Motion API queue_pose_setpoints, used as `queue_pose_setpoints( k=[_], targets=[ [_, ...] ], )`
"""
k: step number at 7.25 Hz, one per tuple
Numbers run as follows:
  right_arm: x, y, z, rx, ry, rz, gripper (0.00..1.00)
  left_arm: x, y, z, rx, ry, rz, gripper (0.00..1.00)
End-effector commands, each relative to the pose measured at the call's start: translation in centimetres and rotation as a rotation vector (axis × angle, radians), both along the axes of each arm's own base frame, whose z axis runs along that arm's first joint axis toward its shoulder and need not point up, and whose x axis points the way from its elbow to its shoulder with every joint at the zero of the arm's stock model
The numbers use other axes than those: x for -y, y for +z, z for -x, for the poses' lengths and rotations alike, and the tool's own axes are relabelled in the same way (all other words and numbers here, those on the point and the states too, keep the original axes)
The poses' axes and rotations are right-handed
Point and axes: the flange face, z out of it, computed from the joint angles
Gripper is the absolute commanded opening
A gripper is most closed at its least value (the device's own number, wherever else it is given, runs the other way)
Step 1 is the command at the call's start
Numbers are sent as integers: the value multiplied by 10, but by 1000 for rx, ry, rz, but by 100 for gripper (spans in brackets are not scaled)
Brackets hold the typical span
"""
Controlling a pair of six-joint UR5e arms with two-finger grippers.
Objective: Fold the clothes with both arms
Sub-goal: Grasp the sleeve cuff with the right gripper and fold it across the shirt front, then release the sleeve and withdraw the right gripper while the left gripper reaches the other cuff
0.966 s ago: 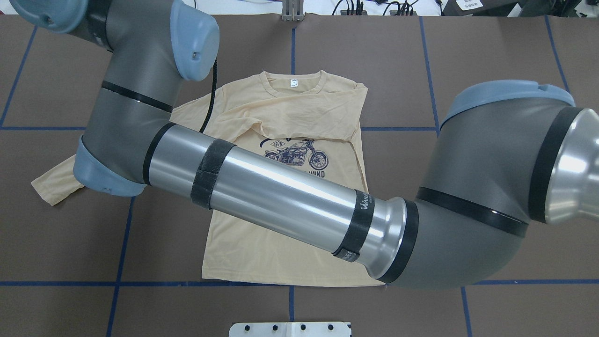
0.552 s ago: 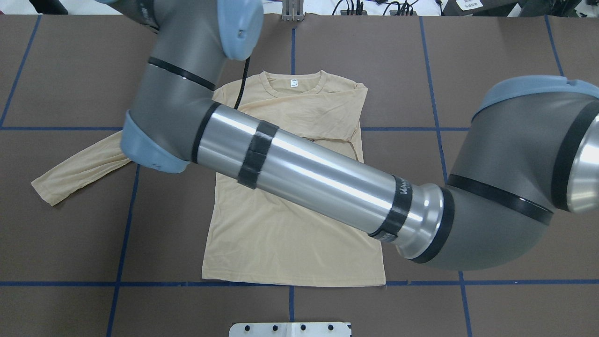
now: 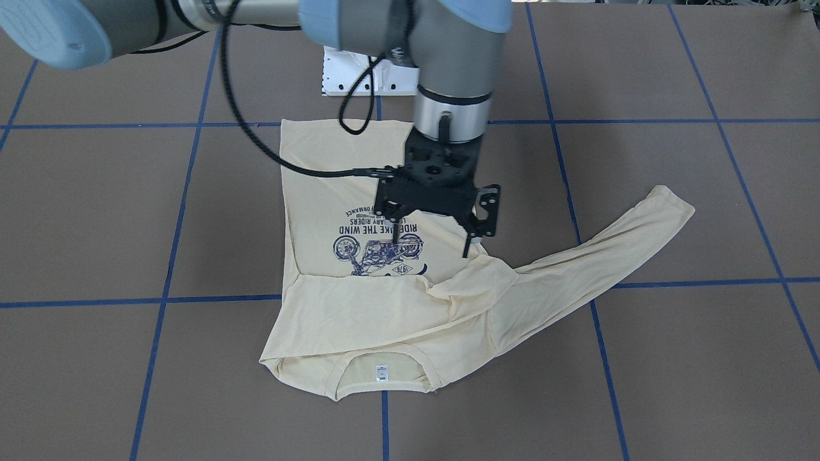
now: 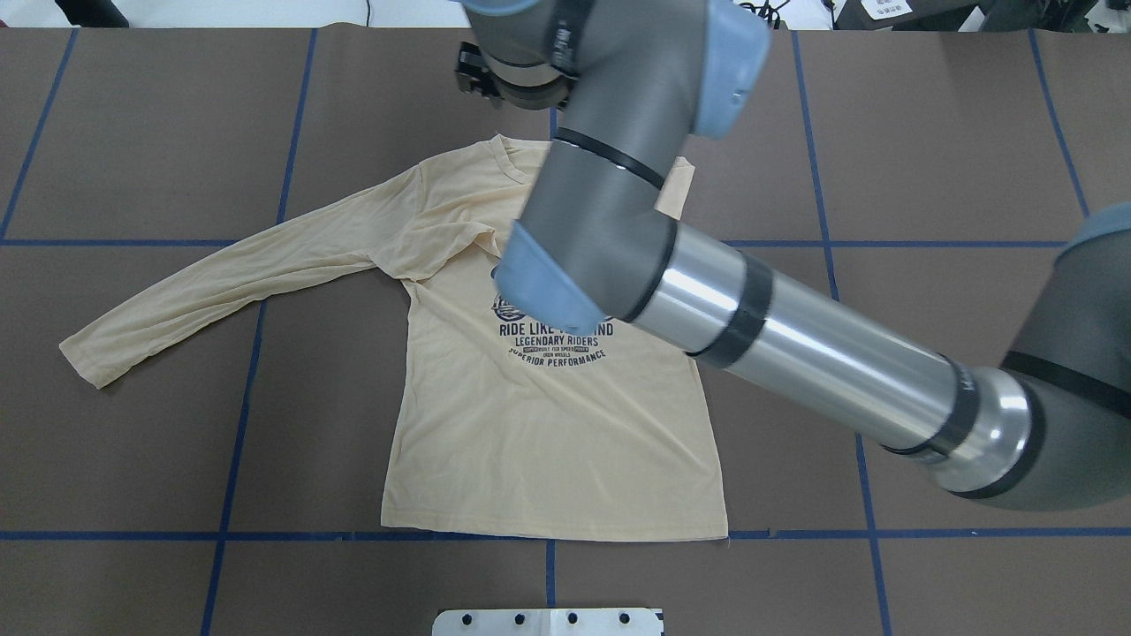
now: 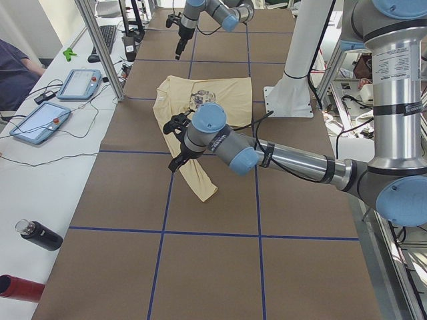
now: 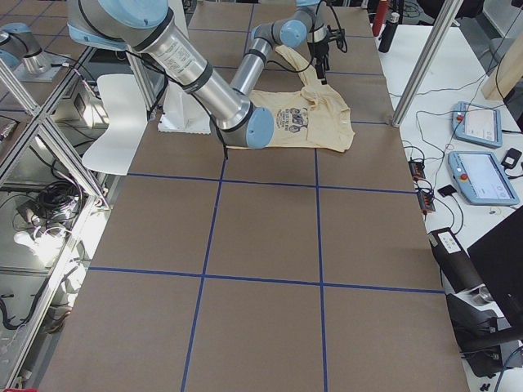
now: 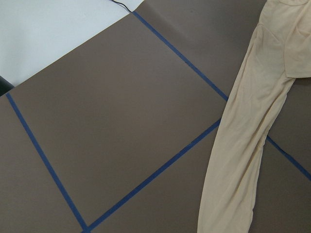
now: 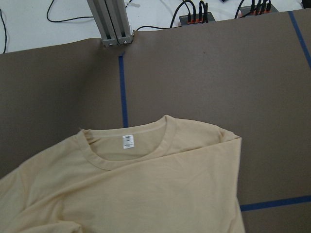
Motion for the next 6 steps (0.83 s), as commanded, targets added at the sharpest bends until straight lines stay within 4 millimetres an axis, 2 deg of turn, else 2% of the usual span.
queue_pose_setpoints(
  k=[1, 2, 3, 5, 6],
  targets=[
    [-29, 115, -122, -50, -173, -81, 100, -31, 17, -62, -10, -38, 2, 100],
    [-35, 153, -154, -56, -210, -88, 100, -42, 25, -89, -1, -28, 23, 100],
    [-44, 207, -183, -30, -241, -128, 100, -51, 39, -107, 48, -18, 26, 100],
    [-77, 302, -255, 28, -283, -159, 100, -61, 66, -134, 114, 1, 36, 100],
    [-88, 328, -287, 30, -294, -172, 100, -64, 88, -147, 102, -26, 32, 100]
  ],
)
